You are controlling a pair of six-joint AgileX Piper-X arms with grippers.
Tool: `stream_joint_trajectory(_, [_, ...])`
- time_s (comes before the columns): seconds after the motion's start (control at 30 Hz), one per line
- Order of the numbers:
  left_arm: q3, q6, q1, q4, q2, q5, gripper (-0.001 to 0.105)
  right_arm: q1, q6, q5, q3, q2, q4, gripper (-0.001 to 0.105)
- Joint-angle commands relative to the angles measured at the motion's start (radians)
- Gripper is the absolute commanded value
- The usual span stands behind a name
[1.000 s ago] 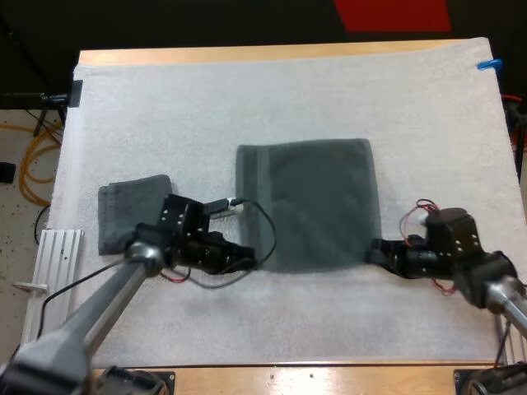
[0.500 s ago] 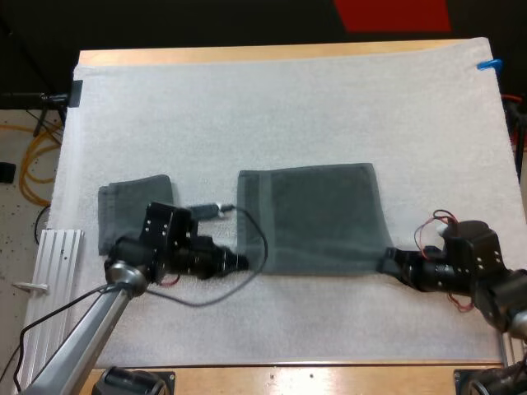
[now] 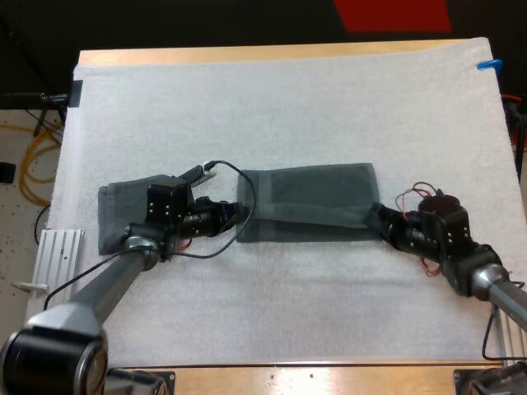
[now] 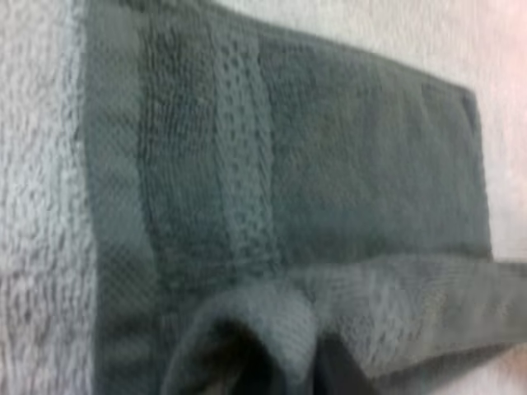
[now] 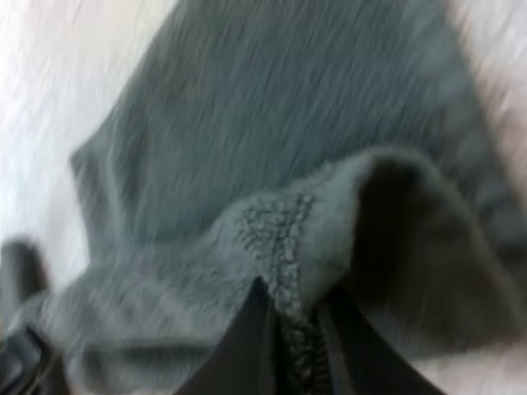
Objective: Pick towel from pile fold and stack
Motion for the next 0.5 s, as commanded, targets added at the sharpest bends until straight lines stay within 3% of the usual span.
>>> stream_joint_trajectory(0.0, [-0.005,-0.024,0.001,-0.054,0.014,0.013,0.0,-0.002,0.004,0.028,-0.021,0.017,-0.028,0.0])
stream_joint_trajectory(0.23, [-0.006,-0.028,0.001,-0.132,0.074,0.008,0.0,-0.002,0.002,0.106,-0.052,0.102,-0.131,0.0])
stream_joint_trajectory(0.47, [-0.008,-0.025,0.001,-0.169,0.082,-0.112,0.0,-0.002,-0.016,0.118,-0.069,0.17,-0.165,0.0])
